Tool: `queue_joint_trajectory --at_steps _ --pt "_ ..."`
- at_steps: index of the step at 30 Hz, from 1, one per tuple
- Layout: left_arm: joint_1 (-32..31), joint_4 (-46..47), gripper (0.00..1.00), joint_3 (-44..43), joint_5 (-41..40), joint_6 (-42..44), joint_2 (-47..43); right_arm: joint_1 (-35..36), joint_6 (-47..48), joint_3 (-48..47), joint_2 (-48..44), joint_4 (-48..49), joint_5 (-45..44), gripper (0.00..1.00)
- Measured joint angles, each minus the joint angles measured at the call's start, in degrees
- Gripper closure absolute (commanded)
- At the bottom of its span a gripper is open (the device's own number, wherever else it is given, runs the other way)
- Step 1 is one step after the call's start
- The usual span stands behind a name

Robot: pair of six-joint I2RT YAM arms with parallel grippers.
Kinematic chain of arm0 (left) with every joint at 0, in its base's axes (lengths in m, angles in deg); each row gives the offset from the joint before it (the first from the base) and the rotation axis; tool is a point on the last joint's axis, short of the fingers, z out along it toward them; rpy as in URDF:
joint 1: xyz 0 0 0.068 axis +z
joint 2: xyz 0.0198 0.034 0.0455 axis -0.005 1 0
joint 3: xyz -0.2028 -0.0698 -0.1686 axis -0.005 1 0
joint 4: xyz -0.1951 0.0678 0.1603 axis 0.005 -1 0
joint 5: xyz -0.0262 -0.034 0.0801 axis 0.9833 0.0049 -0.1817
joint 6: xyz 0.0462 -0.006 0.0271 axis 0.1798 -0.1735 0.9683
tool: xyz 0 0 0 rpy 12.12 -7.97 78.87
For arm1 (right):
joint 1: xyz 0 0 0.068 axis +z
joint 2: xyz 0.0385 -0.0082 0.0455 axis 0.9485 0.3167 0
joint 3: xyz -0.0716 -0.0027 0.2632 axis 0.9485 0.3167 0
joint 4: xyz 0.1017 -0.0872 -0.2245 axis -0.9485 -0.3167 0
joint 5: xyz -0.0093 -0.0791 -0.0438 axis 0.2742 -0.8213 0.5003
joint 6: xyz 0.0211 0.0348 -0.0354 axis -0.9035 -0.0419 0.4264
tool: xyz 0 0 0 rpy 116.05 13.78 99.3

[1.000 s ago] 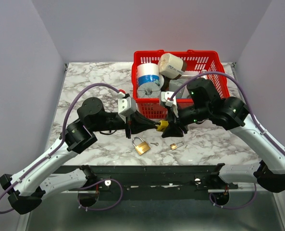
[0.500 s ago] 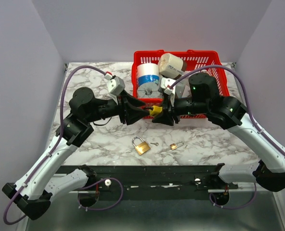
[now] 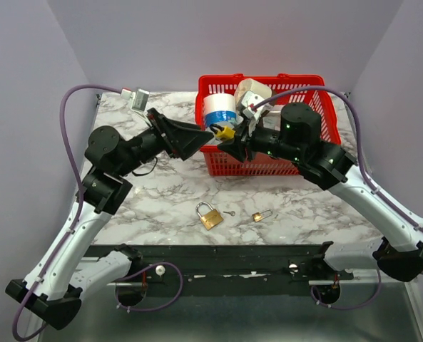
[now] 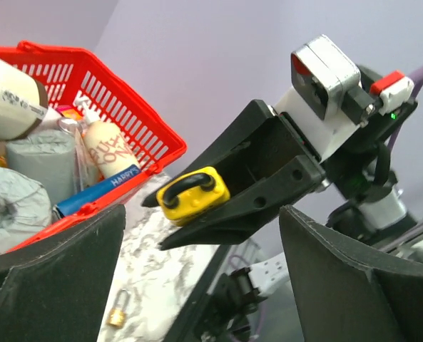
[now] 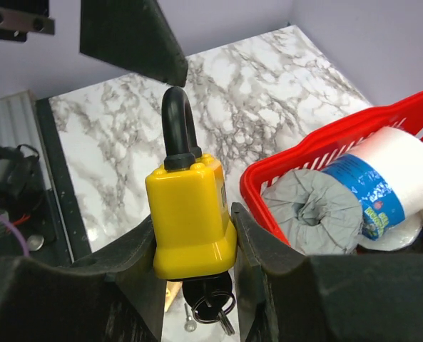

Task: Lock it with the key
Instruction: Lock the lock.

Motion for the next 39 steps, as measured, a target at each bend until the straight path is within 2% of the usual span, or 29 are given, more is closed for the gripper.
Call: queue_joint_trajectory --at_steps 6,10,14,20,26,34,36,37,38,39 --pt "0.04 1.18 0.11 1.97 -3.58 -10.32 2.73 0.17 0.11 -1.11 3.48 2.16 -4.39 0.99" --pt "0.04 1.01 0.16 2.91 -5.99 -14.01 4.07 1.31 0.28 -1.11 4.39 3.32 -7.10 0.99" --pt "0.04 0.92 0.25 3.58 -8.00 -16.28 4.04 2.75 0.42 -1.16 4.59 4.74 -8.17 0.99" --pt "0.04 1.53 0.31 4.83 -8.48 -18.36 3.63 4.31 0.83 -1.44 6.19 5.99 -10.82 0.99" --pt "0.09 2.40 0.35 7.28 -8.81 -19.61 3.23 5.60 1.16 -2.64 9.01 6.40 -12.28 0.99" --pt "0.39 3.58 0.35 8.20 -9.49 -20.50 2.78 7.21 2.25 -3.37 10.03 6.58 -13.68 0.99" --pt "0.39 3.72 0.43 8.28 -9.49 -20.72 2.64 7.69 2.78 -3.37 10.03 6.75 -13.99 0.99" --pt "0.39 3.72 0.50 8.31 -9.49 -20.85 2.56 7.78 2.91 -3.37 10.03 6.78 -14.08 0.99" --pt "0.39 3.78 0.68 8.33 -9.49 -20.87 2.51 7.78 3.08 -3.37 10.03 6.78 -14.19 0.99" --pt "0.39 3.89 0.76 8.35 -9.53 -20.96 2.49 7.85 3.13 -3.37 10.03 6.75 -14.47 0.99"
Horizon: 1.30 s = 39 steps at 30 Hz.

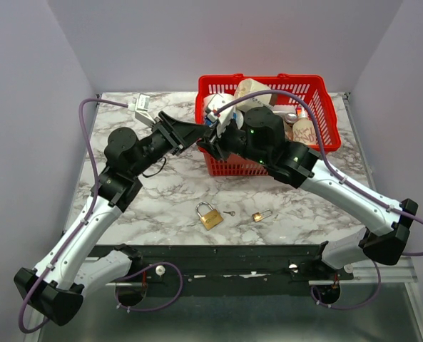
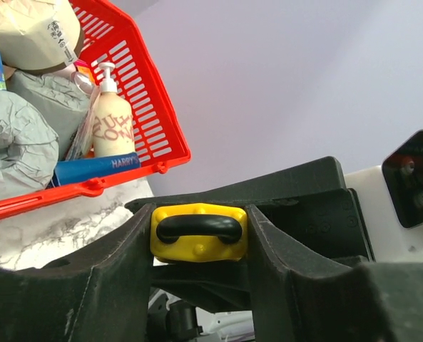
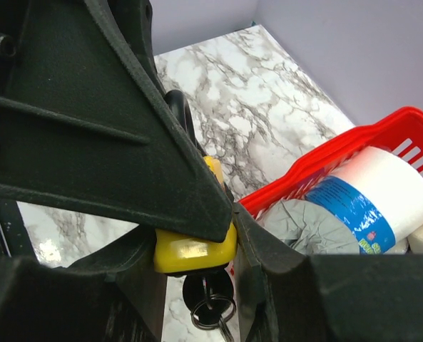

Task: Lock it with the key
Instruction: Lock the lock.

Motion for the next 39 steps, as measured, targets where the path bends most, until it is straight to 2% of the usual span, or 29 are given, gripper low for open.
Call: queue_joint_trajectory --at_steps 1,2,3,5,6,8,10,17,20,28,32,33,39 --pt "0.02 0.11 0.83 0.02 -0.09 0.02 -0.04 0.04 0.09 0.00 0.00 -0.02 -0.22 0.99" --pt "0.00 0.17 0.97 0.07 -0.24 0.20 -0.11 0.04 0.11 0.00 0.00 -0.02 -0.33 0.93" --pt "0.02 0.26 1.00 0.22 -0.26 0.17 -0.20 0.13 0.11 0.00 0.00 0.00 -0.42 0.85" --pt "0.02 0.24 1.00 0.31 -0.31 0.15 -0.33 0.24 0.13 0.00 0.00 0.00 -0.52 0.63" --pt "0.02 0.31 1.00 0.35 -0.28 0.15 -0.35 0.26 0.13 0.00 0.00 0.00 -0.59 0.57" --pt "0.44 0.44 1.00 0.35 -0.02 0.35 -0.37 0.28 0.15 0.00 -0.02 0.02 -0.57 0.49" --pt "1.09 0.50 1.00 0.35 0.52 0.87 -0.37 0.35 0.22 0.09 -0.07 0.20 -0.46 0.45" --pt "2.58 -3.87 1.00 0.87 1.14 4.26 -0.48 0.79 1.53 3.91 -6.05 2.82 0.39 0.43" --pt "2.58 -4.61 1.00 0.87 1.18 4.92 -0.61 0.79 2.16 5.03 -8.11 3.08 1.07 0.36" --pt "2.58 -5.01 1.00 0.85 2.84 4.83 -0.59 0.79 4.09 6.84 -8.31 2.84 3.28 0.34" --pt "2.58 -4.87 1.00 0.74 4.11 4.48 -0.57 0.79 4.96 6.95 -7.82 2.49 3.87 0.34" --pt "2.58 -4.70 1.00 0.70 4.46 4.35 -0.57 0.79 5.18 6.93 -7.65 2.47 3.87 0.38" --pt "2.58 -4.07 1.00 0.55 5.68 3.43 -0.57 0.79 6.19 6.93 -6.56 2.47 3.96 0.42"
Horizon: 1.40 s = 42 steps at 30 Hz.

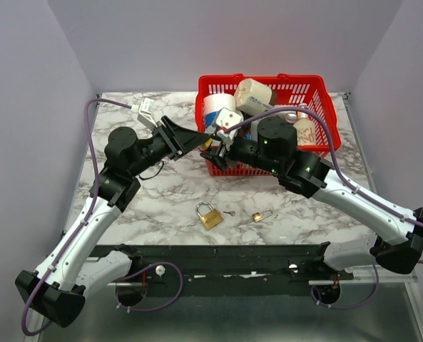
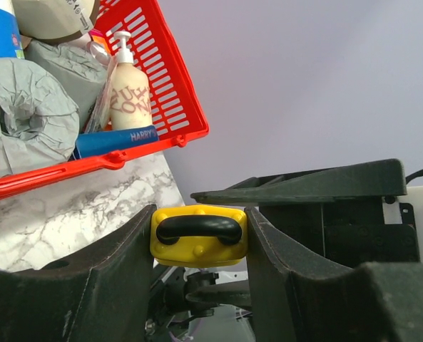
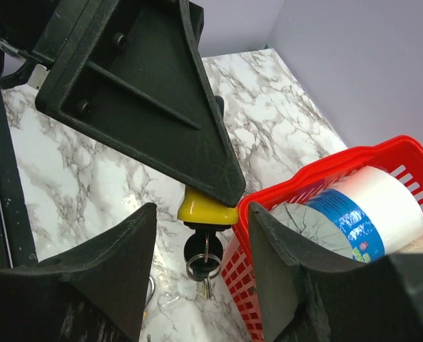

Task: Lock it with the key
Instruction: Lock the lock.

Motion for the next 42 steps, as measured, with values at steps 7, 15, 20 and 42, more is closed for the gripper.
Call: queue_joint_trajectory --at_steps 7,15,20,42 --pt "0.00 0.72 1.00 0.00 1.03 -0.83 0.00 -0.04 0.33 -0.07 1.29 0.26 -0.24 0.58" --pt "0.07 1.20 1.00 0.00 1.11 -1.60 0.00 -0.04 0.39 -0.15 1.44 1.03 -0.85 0.49" --pt "0.04 1.31 1.00 0.00 1.46 -2.38 0.00 -0.04 0.39 -0.50 2.05 1.68 -0.87 0.52" --pt "-0.55 1.14 0.29 0.00 -1.22 -4.26 0.15 0.00 -1.16 -0.92 3.45 2.36 -2.14 0.99"
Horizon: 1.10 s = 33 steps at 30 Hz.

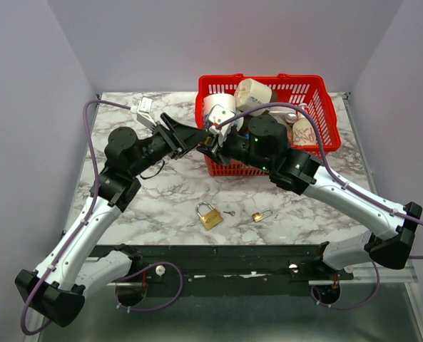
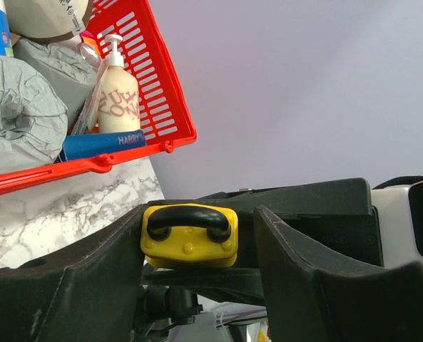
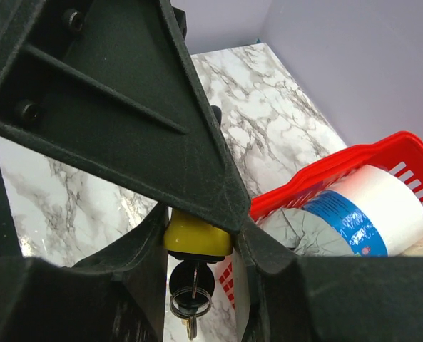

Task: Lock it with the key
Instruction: Lock the lock.

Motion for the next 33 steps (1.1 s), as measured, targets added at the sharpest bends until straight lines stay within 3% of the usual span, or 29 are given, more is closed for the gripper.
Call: queue_joint_trajectory --at_steps 5,9,13,14,15,17,18,21,22,27,33 --pt "-1.42 0.00 0.28 0.11 -1.18 0.33 0.00 0.00 -0.37 -0.39 0.31 -0.09 -0.15 0.99" --pt "-2.16 0.02 0.42 0.85 -2.05 0.46 -0.33 0.00 -0.39 -0.50 0.33 -0.17 -0.31 0.99" --pt "-2.27 0.13 0.50 1.73 -2.29 0.98 -0.61 0.00 -0.42 -0.52 0.33 -0.59 -0.28 0.99" --pt "-2.27 0.15 0.55 1.84 -2.27 1.01 -0.63 0.00 -0.44 -0.52 0.33 -0.76 -0.28 0.99" --pt "-2.27 0.20 0.68 1.95 -2.27 0.98 -0.66 0.00 -0.44 -0.52 0.33 -1.01 -0.28 0.99" --pt "-2.38 0.20 0.83 2.12 -2.27 1.01 -0.72 0.00 -0.44 -0.52 0.33 -1.20 -0.28 0.99" --pt "-2.38 0.24 1.00 2.19 -2.29 1.01 -0.76 0.00 -0.44 -0.52 0.33 -1.29 -0.26 0.78" --pt "-2.38 0.31 1.00 2.27 -2.27 1.20 -0.79 -0.02 -0.48 -0.52 0.33 -1.57 -0.09 0.40" --pt "-2.25 0.31 1.00 2.25 -2.19 1.29 -0.81 -0.02 -0.63 -0.52 0.33 -1.60 0.07 0.36" --pt "1.57 0.04 1.00 2.25 0.22 1.99 -0.74 0.00 -0.37 -0.04 -0.94 -0.66 0.74 0.31" --pt "6.97 0.39 1.00 1.84 2.27 2.51 -1.05 -0.70 -0.33 2.03 -5.90 -0.52 1.68 0.37"
